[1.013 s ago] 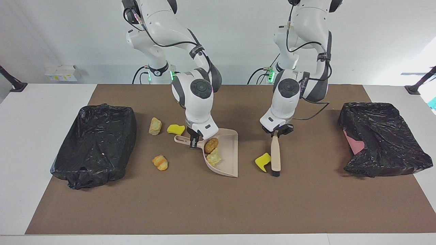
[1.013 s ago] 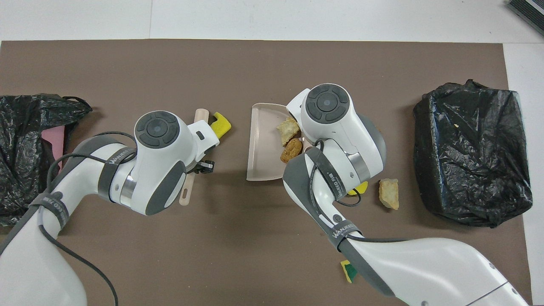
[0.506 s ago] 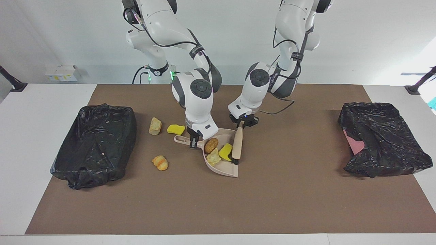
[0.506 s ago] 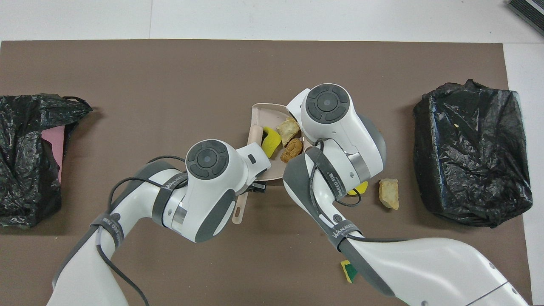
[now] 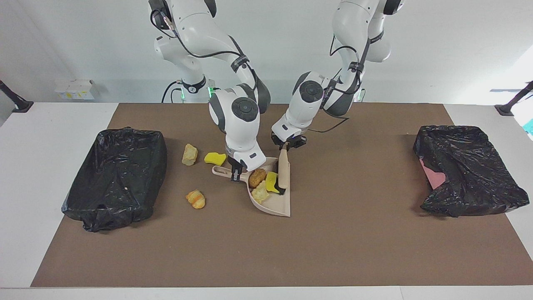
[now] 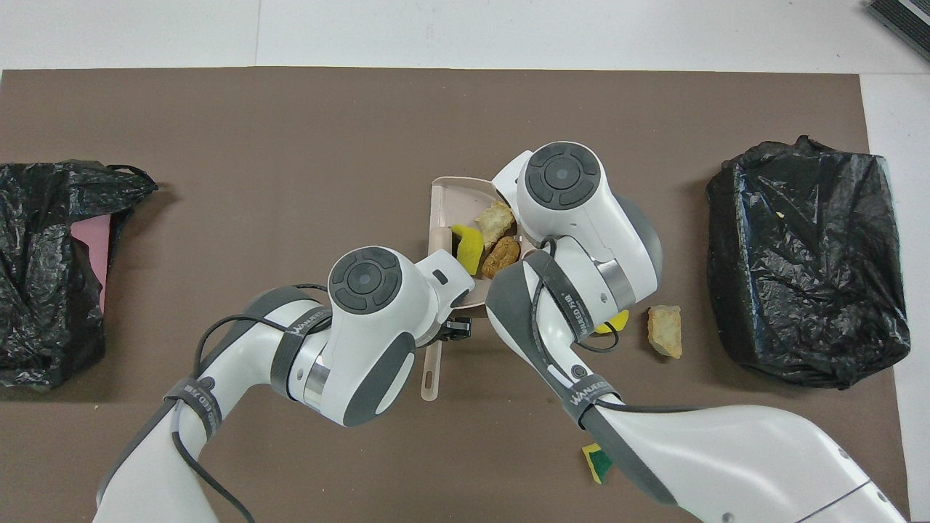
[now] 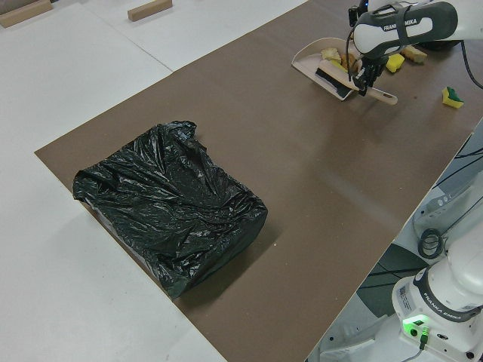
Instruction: Sweep and dump trash in bin
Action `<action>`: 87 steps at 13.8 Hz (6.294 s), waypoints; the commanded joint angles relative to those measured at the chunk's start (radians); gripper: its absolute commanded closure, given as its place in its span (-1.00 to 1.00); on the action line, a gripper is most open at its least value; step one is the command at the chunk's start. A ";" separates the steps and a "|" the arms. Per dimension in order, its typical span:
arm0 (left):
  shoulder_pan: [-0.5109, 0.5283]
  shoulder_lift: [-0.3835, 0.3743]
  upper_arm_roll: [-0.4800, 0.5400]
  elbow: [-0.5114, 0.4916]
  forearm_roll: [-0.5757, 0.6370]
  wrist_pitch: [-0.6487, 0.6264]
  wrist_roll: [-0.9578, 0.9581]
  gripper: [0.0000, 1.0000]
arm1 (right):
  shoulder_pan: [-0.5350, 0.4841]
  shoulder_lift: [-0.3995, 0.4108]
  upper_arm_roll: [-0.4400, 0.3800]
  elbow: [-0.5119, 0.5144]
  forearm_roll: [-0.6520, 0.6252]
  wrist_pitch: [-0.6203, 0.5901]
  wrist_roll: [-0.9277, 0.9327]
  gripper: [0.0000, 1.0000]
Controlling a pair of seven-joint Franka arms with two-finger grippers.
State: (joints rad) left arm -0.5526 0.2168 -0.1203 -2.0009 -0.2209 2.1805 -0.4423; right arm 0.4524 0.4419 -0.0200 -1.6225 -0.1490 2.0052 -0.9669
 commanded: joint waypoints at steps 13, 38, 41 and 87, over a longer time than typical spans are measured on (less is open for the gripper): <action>-0.202 -0.324 -0.002 -0.361 0.126 -0.028 -0.464 1.00 | -0.328 -0.239 0.000 -0.019 0.075 -0.164 -0.309 1.00; 0.285 -0.292 0.002 -0.075 0.183 -0.149 0.000 -1.00 | -0.626 -0.439 0.000 -0.238 -0.611 -0.008 -0.632 1.00; 0.413 -0.254 0.002 -0.003 0.183 -0.165 0.227 -1.00 | -0.572 -0.488 0.000 -0.310 -0.736 -0.011 -0.540 1.00; 0.421 -0.323 0.212 0.339 0.233 -0.608 0.620 -1.00 | 0.149 0.274 0.087 0.472 0.117 -0.134 1.551 1.00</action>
State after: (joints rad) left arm -0.1173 -0.1136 0.0821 -1.6934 -0.0058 1.6009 0.1694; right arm 0.5869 0.6768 0.0696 -1.2002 -0.0563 1.8601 0.5488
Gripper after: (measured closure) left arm 0.000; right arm 0.687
